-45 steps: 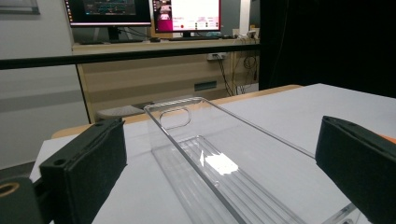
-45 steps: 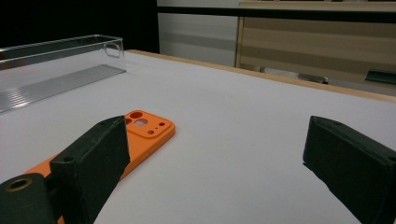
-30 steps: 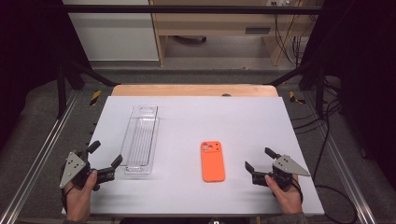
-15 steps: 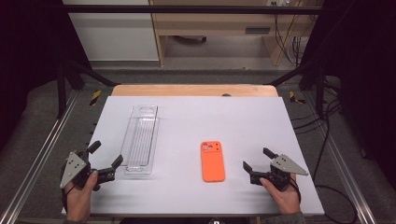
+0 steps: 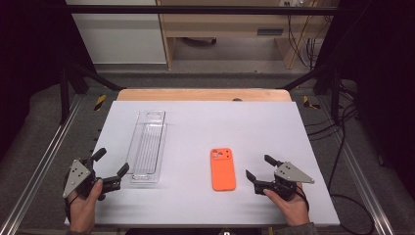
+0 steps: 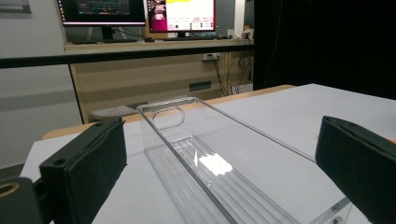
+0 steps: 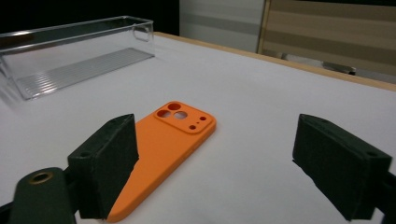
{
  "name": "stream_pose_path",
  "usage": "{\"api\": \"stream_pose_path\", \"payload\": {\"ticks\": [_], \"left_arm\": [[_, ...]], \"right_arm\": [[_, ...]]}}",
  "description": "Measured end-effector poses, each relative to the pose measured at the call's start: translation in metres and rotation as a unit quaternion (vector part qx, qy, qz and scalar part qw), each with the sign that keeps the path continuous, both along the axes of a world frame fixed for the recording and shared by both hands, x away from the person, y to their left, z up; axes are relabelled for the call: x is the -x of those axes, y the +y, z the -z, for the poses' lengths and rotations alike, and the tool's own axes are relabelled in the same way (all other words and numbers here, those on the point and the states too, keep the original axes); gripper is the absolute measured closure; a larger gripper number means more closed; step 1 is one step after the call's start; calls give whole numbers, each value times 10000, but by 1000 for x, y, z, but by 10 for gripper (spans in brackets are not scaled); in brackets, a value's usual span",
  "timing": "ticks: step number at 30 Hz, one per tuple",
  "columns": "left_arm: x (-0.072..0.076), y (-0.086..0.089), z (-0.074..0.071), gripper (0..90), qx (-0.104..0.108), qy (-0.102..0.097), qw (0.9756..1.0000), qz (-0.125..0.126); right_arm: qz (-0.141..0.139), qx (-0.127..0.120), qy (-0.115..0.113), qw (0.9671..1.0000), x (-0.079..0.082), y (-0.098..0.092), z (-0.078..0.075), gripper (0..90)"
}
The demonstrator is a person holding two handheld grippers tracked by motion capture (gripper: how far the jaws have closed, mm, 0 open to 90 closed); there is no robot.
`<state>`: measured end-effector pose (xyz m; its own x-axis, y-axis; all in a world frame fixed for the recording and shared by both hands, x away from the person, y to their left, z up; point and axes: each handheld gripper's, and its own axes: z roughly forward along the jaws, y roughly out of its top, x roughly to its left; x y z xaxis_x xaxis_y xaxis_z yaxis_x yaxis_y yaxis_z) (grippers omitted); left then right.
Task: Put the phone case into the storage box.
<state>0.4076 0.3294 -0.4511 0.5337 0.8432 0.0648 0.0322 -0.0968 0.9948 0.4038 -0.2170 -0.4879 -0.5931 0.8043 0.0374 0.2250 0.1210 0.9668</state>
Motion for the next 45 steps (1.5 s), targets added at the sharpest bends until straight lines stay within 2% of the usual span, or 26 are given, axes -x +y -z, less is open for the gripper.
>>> {"api": "stream_pose_path", "payload": {"ticks": [3, 7, 8, 9, 10, 11, 12, 13, 14, 15, 16, 18, 22, 23, 30, 32, 38, 39, 41, 45], "left_arm": [[0, 0, 0, 18, -8, -4, 10000, -6], [0, 1, 0, 19, -13, 3, 10000, -16], [0, 1, 0, 18, -13, 3, 10000, -16], [0, 0, 0, 18, -12, 10, 10000, -14], [0, 0, 1, 18, -21, 15, 10000, -12], [0, 0, 1, 19, -21, 15, 10000, -12], [0, 0, 1, 19, -39, 24, 10000, -6], [0, 0, 1, 18, -39, 24, 10000, -6], [1, -1, 1, 19, -40, 20, 10000, -7], [1, -1, 1, 19, -40, 20, 10000, -7], [1, -1, 1, 19, -41, 18, 10000, -10], [1, 0, 1, 19, -43, 22, 10000, -13], [1, 0, 1, 20, -41, 26, 10000, -12], [1, -1, 1, 20, -43, 28, 10000, -12], [1, -1, 1, 21, -46, 20, 10000, -15], [1, -1, 1, 21, -45, 20, 10000, -18], [1, -1, 1, 21, -47, 23, 10000, -16], [1, -1, 1, 21, -49, 26, 10000, -15], [1, -1, 1, 21, -47, 25, 10000, -14], [1, -1, 1, 21, -49, 31, 10000, -18]], "right_arm": [[-126, 104, 62, 9998, -1, 7, -1, 210], [-298, 272, 240, 9989, -3, 13, -1, 349], [-298, 272, 240, 9989, -3, 13, -1, 349], [-407, 405, 311, 9979, -5, 15, 0, 424], [-467, 467, 385, 9971, -6, 16, 0, 462], [-467, 467, 385, 9971, -6, 16, 0, 462], [-582, 645, 503, 9949, -7, 19, 1, 551], [-582, 645, 503, 9949, -7, 19, 1, 551], [-654, 847, 663, 9920, -8, 22, 3, 641], [-691, 920, 735, 9906, -9, 23, 4, 673], [-691, 920, 735, 9906, -9, 23, 4, 673], [-822, 1064, 849, 9873, -10, 27, 6, 777], [-898, 1123, 901, 9855, -11, 29, 8, 840], [-961, 1193, 957, 9835, -11, 31, 10, 877], [-1113, 1303, 1014, 9800, -12, 36, 13, 900], [-1178, 1370, 1081, 9776, -12, 39, 15, 900], [-1222, 1433, 1170, 9751, -14, 43, 17, 900], [-1261, 1478, 1229, 9732, -14, 46, 17, 900], [-1286, 1528, 1263, 9717, -14, 48, 18, 900], [-1274, 1555, 1289, 9711, -14, 50, 17, 900]]}}
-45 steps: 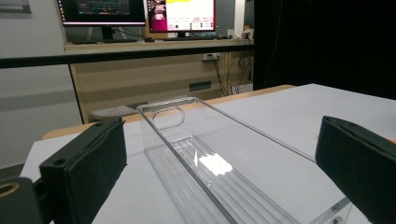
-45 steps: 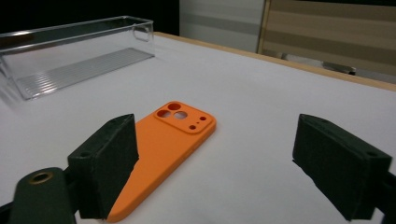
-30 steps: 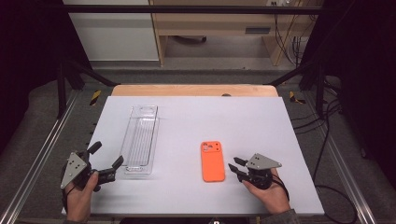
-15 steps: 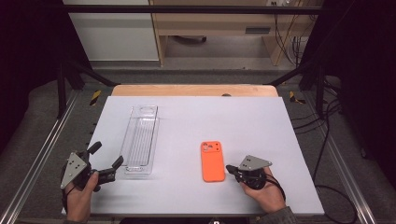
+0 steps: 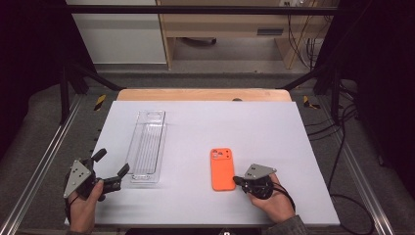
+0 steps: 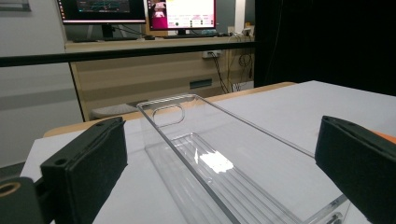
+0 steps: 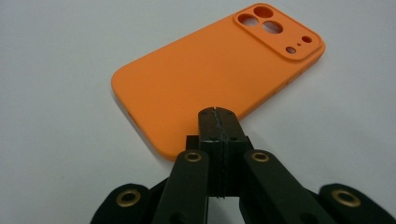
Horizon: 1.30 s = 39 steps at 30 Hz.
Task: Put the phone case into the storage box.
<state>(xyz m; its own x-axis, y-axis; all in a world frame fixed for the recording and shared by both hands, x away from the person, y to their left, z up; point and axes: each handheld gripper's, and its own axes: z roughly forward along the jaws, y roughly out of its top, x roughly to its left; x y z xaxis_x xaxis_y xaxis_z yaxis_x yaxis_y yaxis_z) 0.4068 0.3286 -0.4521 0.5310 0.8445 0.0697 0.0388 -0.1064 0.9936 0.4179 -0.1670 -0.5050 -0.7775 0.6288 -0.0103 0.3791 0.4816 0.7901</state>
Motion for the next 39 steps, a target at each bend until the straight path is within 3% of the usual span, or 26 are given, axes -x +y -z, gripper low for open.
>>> {"api": "stream_pose_path", "payload": {"ticks": [6, 14, 39], "left_arm": [[0, 0, 0, 21, -5, 1, 10000, -5], [0, 0, 0, 22, -15, 11, 10000, -9], [0, 1, 0, 22, -28, 4, 10000, -28]], "right_arm": [[-32, -67, 56, 10000, -2, 5, 0, 900], [-247, -55, 80, 9996, -5, 25, -1, 900], [-239, -194, 102, 9995, -20, 86, -2, 900]]}}
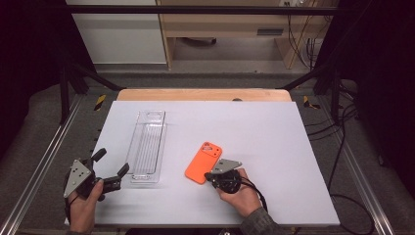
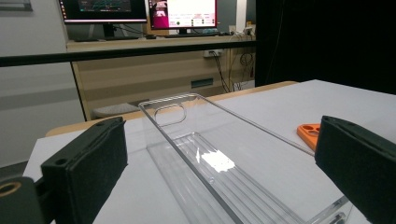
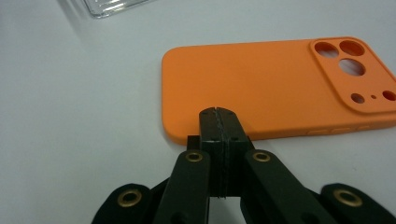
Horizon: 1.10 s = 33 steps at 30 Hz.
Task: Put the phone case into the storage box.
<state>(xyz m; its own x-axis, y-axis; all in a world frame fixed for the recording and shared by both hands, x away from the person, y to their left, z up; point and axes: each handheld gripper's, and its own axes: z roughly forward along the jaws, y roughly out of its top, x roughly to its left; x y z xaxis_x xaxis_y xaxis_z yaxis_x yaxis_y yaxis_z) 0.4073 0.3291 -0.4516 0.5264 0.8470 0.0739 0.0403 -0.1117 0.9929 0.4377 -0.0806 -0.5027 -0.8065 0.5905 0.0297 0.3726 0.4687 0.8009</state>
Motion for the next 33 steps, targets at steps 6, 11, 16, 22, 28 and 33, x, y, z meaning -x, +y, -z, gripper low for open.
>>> {"api": "stream_pose_path", "payload": {"ticks": [6, 11, 16, 22, 28, 33], "left_arm": [[0, 0, 0, 23, -10, 15, 10000, -8], [0, 1, -1, 23, -29, 23, 10000, -14], [2, 0, -3, 23, -45, 21, 10000, -21], [5, 0, -6, 23, -18, 51, 9999, -85], [10, -11, -19, 22, -119, 138, 9997, -153], [12, -30, -34, 21, -405, 98, 9991, -77]], "right_arm": [[52, -40, -28, 10000, -4, 12, 0, 900], [63, -92, -64, 9999, -6, 18, 2, 900], [75, -339, -129, 9993, -5, 14, -3, 866], [230, -693, -305, 9969, -3, 0, -13, 602], [784, -1043, -688, 9891, 2, -40, -24, 201], [1147, -1274, -905, 9810, 6, -72, -27, 104]]}}
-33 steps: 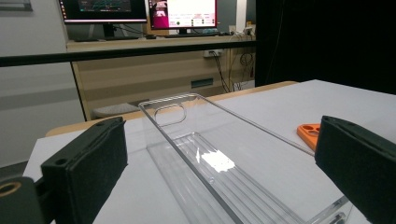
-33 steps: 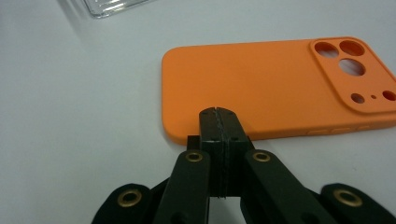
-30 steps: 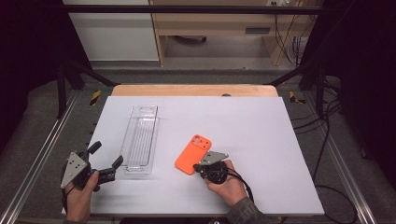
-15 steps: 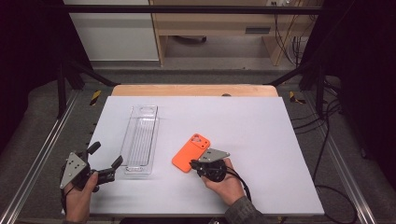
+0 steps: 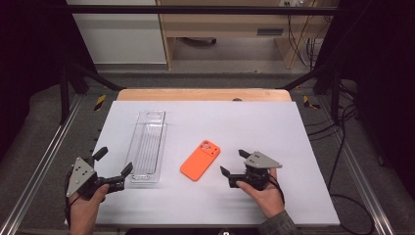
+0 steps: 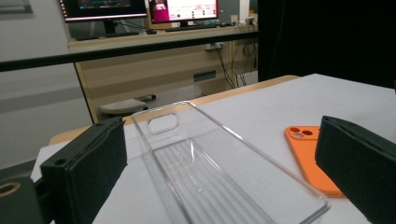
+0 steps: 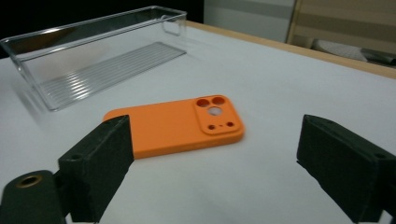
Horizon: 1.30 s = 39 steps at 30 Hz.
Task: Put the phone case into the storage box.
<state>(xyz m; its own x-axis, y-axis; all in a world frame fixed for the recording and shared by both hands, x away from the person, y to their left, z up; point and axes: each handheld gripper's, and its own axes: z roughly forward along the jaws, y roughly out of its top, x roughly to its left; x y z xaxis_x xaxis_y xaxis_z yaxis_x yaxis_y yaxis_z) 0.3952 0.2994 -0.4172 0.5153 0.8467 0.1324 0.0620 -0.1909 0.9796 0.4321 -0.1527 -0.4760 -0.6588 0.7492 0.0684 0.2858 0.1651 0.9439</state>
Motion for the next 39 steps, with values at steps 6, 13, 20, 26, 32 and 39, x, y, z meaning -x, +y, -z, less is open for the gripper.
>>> {"api": "stream_pose_path", "payload": {"ticks": [6, 13, 20, 26, 32, 39], "left_arm": [[2, -25, -20, 18, -199, 162, 9995, 192], [-4, -72, -37, 28, -406, 475, 9976, 294], [-16, -110, -30, 37, -574, 898, 9934, 412], [-26, -143, -14, 42, -842, 1189, 9875, 600], [-32, -167, 5, 48, -946, 1427, 9829, 678], [-43, -183, 29, 48, -1139, 1800, 9749, 645]], "right_arm": [[235, -223, -182, 9993, 11, -45, 1, 82], [568, -316, -406, 9971, 19, -69, 0, 68], [827, -436, -481, 9945, 19, -79, 2, 67], [991, -518, -469, 9926, 18, -84, 4, 67], [998, -532, -454, 9925, 18, -84, 5, 66], [966, -560, -410, 9929, 18, -83, 6, 64]]}}
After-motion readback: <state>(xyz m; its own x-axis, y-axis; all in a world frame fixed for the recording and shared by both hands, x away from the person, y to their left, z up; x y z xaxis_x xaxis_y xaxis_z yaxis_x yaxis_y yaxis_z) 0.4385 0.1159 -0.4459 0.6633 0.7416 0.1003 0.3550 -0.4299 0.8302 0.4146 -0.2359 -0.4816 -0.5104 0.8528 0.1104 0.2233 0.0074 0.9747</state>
